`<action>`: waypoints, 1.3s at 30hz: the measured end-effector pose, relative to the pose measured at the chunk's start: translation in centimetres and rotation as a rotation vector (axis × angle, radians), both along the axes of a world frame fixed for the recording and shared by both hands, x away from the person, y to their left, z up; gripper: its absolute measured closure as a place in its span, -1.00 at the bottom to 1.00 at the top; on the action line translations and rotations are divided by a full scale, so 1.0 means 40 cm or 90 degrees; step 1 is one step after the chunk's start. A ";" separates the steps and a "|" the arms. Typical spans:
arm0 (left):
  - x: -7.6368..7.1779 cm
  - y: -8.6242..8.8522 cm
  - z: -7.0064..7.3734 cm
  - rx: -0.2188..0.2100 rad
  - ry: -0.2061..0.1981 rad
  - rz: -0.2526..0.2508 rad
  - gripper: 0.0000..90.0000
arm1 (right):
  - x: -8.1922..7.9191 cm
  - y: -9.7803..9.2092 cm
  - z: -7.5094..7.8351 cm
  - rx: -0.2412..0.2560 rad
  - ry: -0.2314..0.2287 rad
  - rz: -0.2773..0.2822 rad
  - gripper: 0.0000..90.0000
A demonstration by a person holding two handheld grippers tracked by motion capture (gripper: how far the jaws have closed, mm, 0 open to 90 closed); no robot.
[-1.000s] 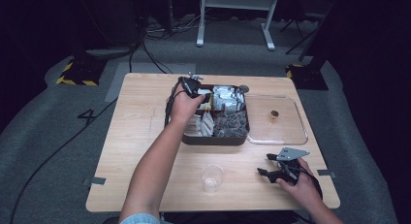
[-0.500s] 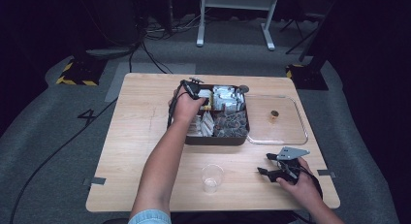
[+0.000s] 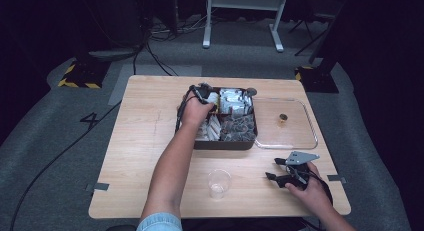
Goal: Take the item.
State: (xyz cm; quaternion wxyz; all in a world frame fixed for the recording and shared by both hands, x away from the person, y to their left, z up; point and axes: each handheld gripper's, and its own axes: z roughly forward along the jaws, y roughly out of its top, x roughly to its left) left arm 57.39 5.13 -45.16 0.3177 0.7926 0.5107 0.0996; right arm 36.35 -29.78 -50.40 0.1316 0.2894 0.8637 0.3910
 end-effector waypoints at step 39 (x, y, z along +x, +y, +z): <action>-0.019 0.007 0.107 0.032 -0.068 -0.091 1.00 | 0.004 0.001 0.000 -0.001 -0.002 0.000 -0.36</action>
